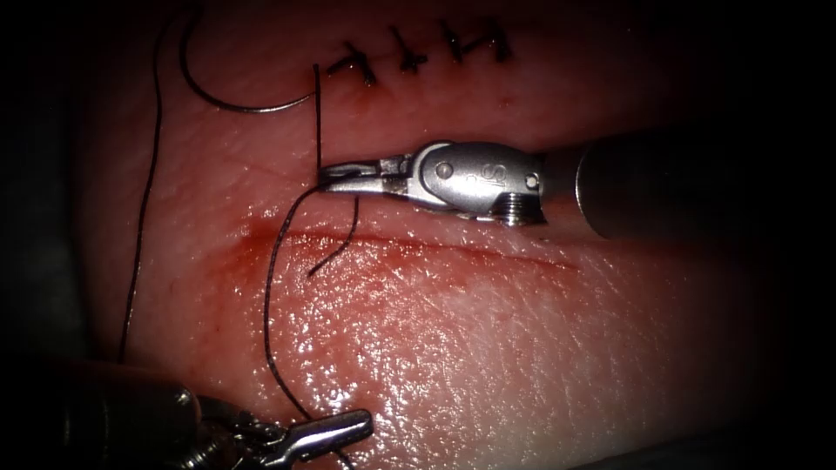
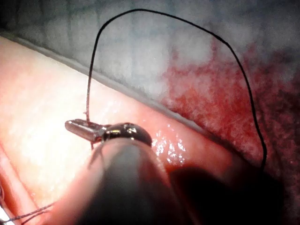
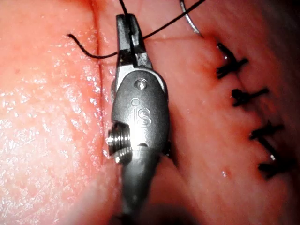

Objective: Wound Closure
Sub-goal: Regrasp suture to increase length of working suture

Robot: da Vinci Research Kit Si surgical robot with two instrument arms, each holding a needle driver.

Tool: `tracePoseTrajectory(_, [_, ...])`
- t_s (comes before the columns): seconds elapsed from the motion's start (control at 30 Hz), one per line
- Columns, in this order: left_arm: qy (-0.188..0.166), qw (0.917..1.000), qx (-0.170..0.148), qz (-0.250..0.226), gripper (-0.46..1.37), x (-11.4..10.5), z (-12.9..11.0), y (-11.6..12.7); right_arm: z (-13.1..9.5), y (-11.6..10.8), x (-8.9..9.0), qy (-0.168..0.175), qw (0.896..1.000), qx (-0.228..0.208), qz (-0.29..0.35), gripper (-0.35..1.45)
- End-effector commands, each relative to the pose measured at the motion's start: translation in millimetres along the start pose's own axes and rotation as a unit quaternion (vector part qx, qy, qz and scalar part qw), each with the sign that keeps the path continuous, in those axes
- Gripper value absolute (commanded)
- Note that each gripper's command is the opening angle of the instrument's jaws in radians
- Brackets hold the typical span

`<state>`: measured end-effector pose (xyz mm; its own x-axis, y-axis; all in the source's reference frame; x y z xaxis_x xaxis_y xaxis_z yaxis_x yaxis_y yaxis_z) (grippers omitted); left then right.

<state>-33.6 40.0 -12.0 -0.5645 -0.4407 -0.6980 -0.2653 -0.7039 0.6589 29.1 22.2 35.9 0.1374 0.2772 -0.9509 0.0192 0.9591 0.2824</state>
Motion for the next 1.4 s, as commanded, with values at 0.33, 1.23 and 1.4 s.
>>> tracePoseTrajectory(0.33, [-0.039,0.9992,0.004,0.006,-0.35,-2.5,-6.1,-3.6,-1.1,-3.0,2.1,0.0,1.0,0.005,0.014,-0.35])
tracePoseTrajectory(1.23, [-0.065,0.9978,0.004,0.006,-0.35,-8.7,-5.4,-7.0,-0.7,-9.5,3.9,-0.021,0.997,-0.063,0.026,-0.35])
tracePoseTrajectory(1.4, [-0.069,0.9976,0.004,0.011,-0.35,-9.7,-5.3,-6.4,-0.7,-9.6,4.1,-0.014,0.998,-0.063,0.026,-0.35])
